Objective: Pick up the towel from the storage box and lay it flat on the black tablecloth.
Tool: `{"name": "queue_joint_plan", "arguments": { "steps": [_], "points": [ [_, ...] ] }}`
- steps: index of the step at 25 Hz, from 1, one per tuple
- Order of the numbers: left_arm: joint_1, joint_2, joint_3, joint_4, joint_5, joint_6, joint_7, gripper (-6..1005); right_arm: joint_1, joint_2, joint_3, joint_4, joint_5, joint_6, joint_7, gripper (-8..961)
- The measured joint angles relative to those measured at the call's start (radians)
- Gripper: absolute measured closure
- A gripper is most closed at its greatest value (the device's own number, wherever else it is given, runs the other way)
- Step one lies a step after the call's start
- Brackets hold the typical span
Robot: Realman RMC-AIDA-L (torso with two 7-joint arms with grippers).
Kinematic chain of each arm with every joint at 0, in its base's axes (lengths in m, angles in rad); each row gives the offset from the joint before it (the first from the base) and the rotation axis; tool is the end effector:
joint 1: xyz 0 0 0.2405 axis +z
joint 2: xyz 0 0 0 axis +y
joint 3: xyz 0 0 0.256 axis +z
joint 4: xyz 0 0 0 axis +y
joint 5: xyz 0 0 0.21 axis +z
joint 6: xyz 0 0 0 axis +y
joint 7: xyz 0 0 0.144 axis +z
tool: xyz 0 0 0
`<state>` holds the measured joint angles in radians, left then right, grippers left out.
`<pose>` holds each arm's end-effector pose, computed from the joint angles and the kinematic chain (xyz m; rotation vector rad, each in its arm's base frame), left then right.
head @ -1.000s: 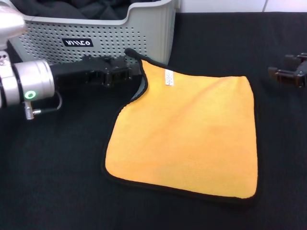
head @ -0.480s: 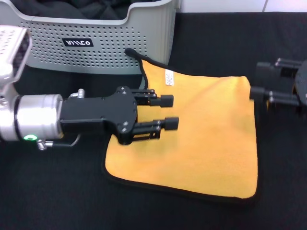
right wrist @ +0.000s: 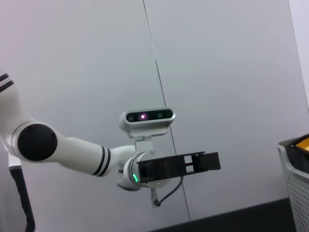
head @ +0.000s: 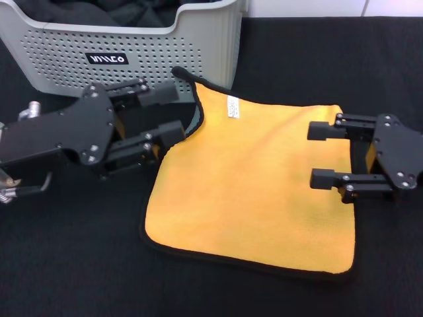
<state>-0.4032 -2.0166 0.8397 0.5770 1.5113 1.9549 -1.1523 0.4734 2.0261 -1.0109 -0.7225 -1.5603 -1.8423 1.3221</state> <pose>-0.2406 0.2737 0.0414 -2.6423 -0.2118 -1.3701 0.2066 0.2975 0.0208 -2.9004 0.2282 1.1673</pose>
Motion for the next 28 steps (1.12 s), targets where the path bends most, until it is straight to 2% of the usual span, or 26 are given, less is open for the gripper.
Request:
{"name": "queue_joint_plan", "arguments": {
  "steps": [3, 8, 15, 19, 28],
  "points": [
    [0.009, 0.01, -0.019, 0.0, 0.003, 0.001, -0.008, 434, 0.028, 0.001, -0.004, 0.04, 0.007, 0.012, -0.019, 280],
    [0.01, 0.036, -0.013, 0.001, 0.022, 0.008, -0.036, 423, 0.086, 0.002, -0.035, 0.12, 0.035, 0.016, -0.06, 127],
    [0.022, 0.068, -0.013, 0.009, 0.054, 0.033, -0.041, 429, 0.134, 0.002, -0.157, 0.193, 0.143, 0.045, -0.111, 130],
    [0.03, 0.075, -0.013, 0.014, 0.054, 0.034, -0.042, 432, 0.135, 0.002, -0.207, 0.194, 0.176, 0.065, -0.112, 132],
    [0.025, 0.069, -0.025, 0.014, 0.065, 0.016, -0.105, 434, 0.135, 0.002, -0.213, 0.194, 0.179, 0.071, -0.113, 135]
  ]
}}
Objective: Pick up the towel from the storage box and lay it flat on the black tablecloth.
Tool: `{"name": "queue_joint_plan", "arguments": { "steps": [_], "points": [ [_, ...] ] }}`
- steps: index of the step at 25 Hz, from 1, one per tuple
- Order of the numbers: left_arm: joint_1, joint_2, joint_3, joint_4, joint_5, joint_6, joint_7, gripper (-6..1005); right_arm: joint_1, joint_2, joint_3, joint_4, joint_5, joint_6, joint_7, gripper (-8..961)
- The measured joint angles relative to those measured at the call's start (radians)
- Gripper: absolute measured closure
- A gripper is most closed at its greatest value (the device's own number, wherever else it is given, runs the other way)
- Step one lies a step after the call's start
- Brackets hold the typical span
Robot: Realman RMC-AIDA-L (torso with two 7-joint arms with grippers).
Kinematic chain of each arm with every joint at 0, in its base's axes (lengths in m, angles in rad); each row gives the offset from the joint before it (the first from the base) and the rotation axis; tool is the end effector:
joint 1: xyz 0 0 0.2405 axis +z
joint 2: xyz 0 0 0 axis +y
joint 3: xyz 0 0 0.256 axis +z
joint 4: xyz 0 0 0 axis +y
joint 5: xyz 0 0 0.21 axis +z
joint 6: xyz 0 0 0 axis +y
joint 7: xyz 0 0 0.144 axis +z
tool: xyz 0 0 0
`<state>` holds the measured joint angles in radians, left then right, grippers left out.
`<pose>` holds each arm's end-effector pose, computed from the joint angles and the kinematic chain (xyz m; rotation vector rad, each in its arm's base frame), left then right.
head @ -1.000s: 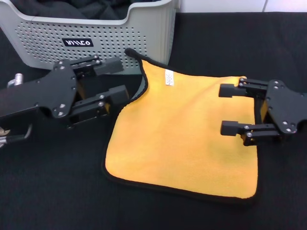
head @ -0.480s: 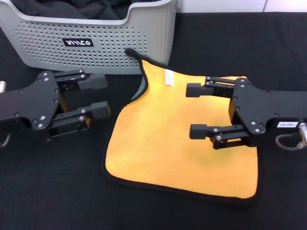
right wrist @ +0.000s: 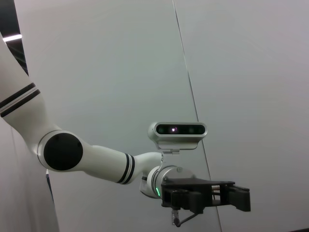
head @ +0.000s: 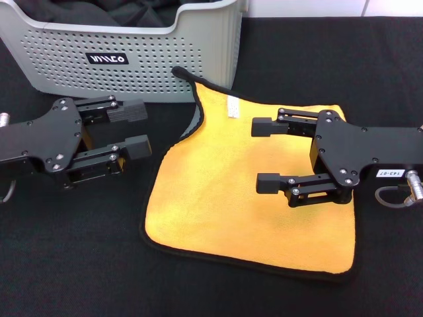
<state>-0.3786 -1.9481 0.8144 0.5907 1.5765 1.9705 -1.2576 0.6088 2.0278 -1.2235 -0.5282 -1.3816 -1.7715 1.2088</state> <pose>-0.2624 0.2690 0.0635 -2.7142 -0.3619 -1.2549 0.1724 0.3087 -0.0177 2.7931 -0.1435 -1.2191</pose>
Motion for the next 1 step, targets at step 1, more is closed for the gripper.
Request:
{"name": "queue_joint_plan", "arguments": {
  "steps": [1],
  "points": [
    [0.0, 0.0, 0.0, 0.0, 0.0, -0.004, -0.006, 434, 0.0, 0.0, 0.0, 0.0, 0.0, 0.002, 0.0, 135]
  ]
}}
